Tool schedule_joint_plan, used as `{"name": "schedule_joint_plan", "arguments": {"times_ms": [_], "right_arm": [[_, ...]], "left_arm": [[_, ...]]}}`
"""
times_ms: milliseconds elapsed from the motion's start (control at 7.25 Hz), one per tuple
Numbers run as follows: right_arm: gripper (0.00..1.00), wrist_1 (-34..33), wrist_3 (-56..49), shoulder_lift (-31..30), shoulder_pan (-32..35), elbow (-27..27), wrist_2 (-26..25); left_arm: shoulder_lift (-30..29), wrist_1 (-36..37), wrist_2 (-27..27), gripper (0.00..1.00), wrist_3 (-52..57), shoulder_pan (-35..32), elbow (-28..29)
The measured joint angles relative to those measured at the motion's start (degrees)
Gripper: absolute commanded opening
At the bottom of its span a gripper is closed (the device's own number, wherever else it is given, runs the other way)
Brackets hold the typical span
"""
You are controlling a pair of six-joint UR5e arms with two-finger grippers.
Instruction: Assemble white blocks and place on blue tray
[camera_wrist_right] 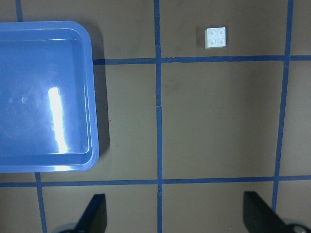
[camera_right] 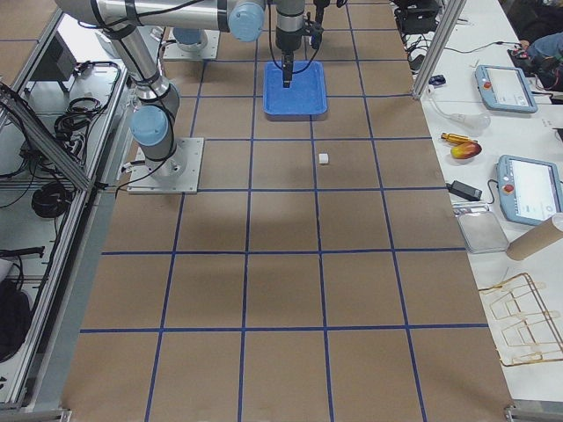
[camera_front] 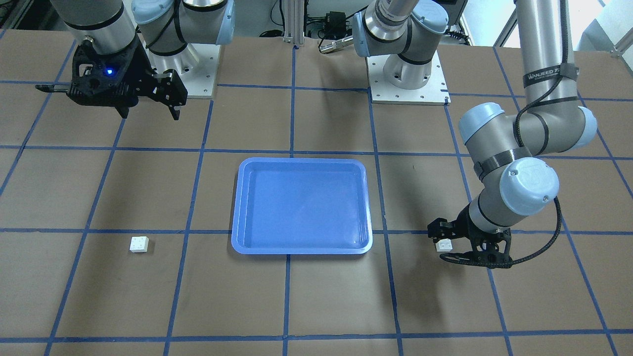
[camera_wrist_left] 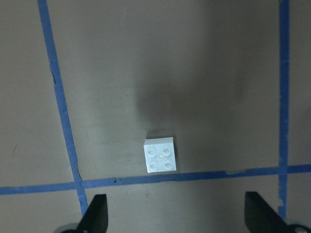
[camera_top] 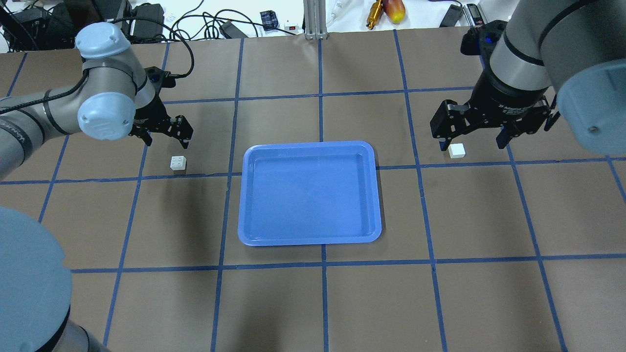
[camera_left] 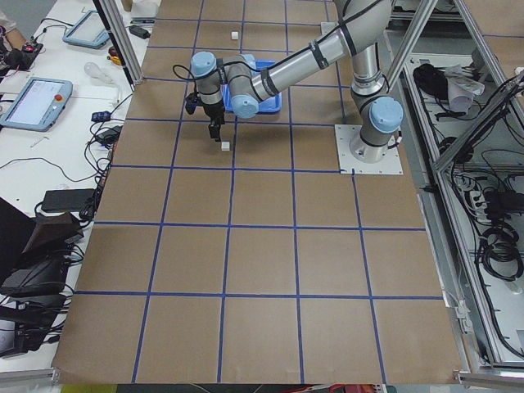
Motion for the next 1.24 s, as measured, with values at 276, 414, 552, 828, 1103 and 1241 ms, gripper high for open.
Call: {"name": "schedule_joint_plan", "arguments": {"times_ms": [276,414,552,828,1103,1241], "right_arm": [[1.0,-0.1,-3.2,0.3,-1.1,-0.1,0.0],[1.0,0.0,-7.2,0.5,-2.7,0.0,0.1],[1.0,-0.1,-12.3,0.8,-4.8,0.0,0.3],[1.0,-1.0,-26.3,3.1,-10.0,0.0,1.6],[1.0,-4.8,-39.2,5.9,-13.9,0.0,5.0],[1.0,-6.4,-49.8,7.6,-15.7,0.0,6.0]], "left_arm": [[-1.9,3.0,-0.2,0.97,0.5,0.1,-2.2],[-2.2,3.7,-0.2,0.94,0.5,0.1,-2.7],[-2.3,4.1,-0.2,0.94,0.5,0.2,-3.0],[-2.6,4.6,-0.3,0.84,0.6,0.3,-3.2],[-3.4,4.7,-0.3,0.42,0.3,0.3,-3.1],[-3.6,4.7,-0.3,0.36,0.0,0.3,-2.9]]}}
